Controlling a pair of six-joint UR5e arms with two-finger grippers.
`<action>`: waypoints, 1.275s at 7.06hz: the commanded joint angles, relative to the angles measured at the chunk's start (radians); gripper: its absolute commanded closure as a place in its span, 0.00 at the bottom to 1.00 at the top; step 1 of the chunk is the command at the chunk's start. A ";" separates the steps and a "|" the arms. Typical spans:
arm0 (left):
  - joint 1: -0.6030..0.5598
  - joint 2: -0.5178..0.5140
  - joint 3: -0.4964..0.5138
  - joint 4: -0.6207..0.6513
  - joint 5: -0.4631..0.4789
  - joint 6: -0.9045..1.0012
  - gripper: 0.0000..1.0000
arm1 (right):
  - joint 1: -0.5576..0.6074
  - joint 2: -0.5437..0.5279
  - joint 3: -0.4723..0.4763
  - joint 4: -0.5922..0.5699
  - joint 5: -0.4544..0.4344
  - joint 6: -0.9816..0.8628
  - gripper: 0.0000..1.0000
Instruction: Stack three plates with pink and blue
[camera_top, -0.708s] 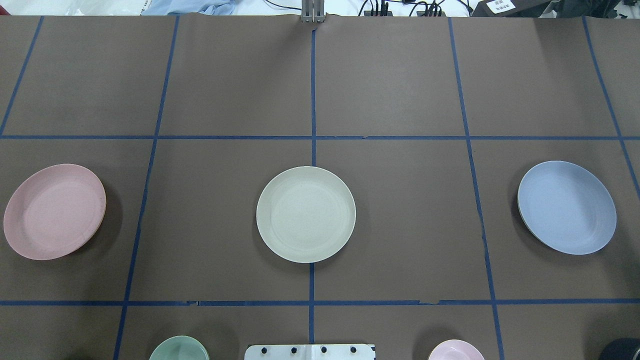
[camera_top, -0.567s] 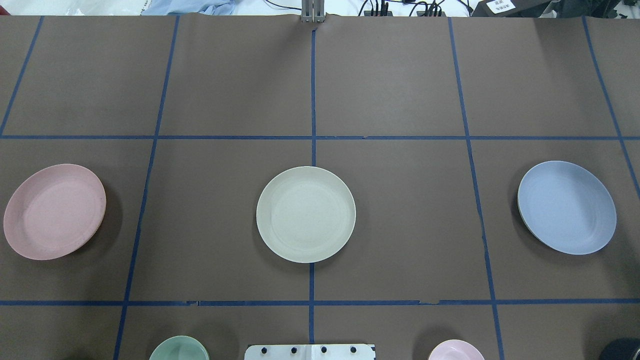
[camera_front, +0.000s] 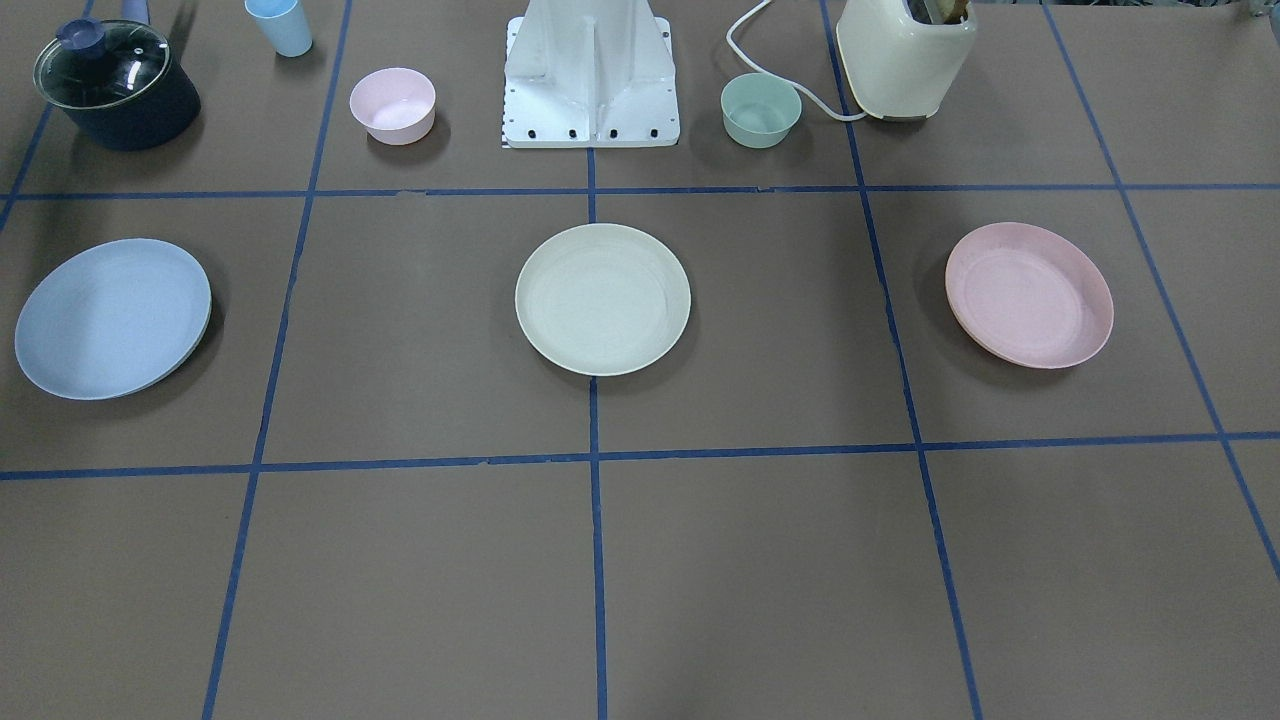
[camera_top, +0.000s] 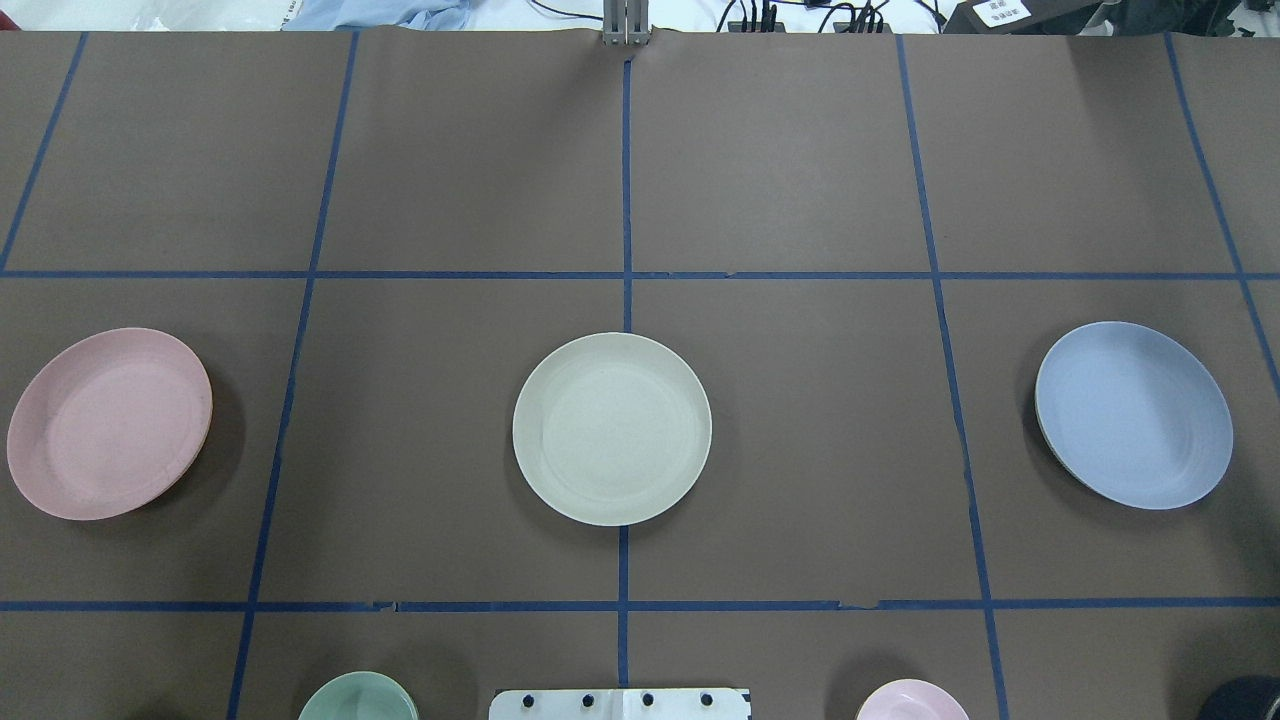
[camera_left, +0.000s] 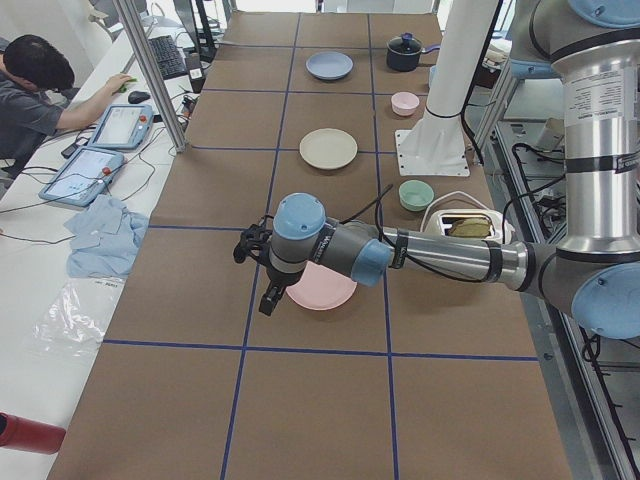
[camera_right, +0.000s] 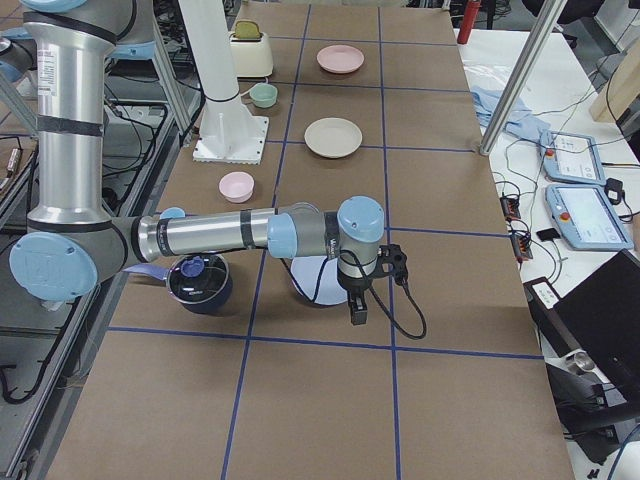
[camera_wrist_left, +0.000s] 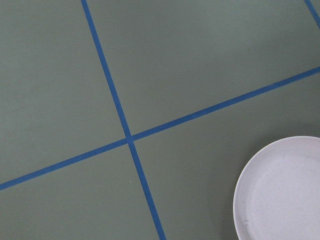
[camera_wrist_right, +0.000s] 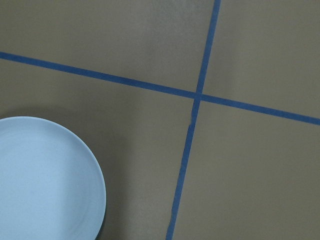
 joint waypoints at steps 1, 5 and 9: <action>0.002 -0.095 -0.044 -0.090 0.005 -0.056 0.00 | 0.000 -0.001 0.003 0.121 0.003 0.004 0.00; 0.050 -0.020 -0.004 -0.457 -0.006 -0.212 0.00 | -0.050 -0.004 0.004 0.263 0.015 0.226 0.00; 0.306 0.107 0.171 -0.784 0.150 -0.552 0.00 | -0.077 -0.014 0.004 0.291 0.017 0.246 0.00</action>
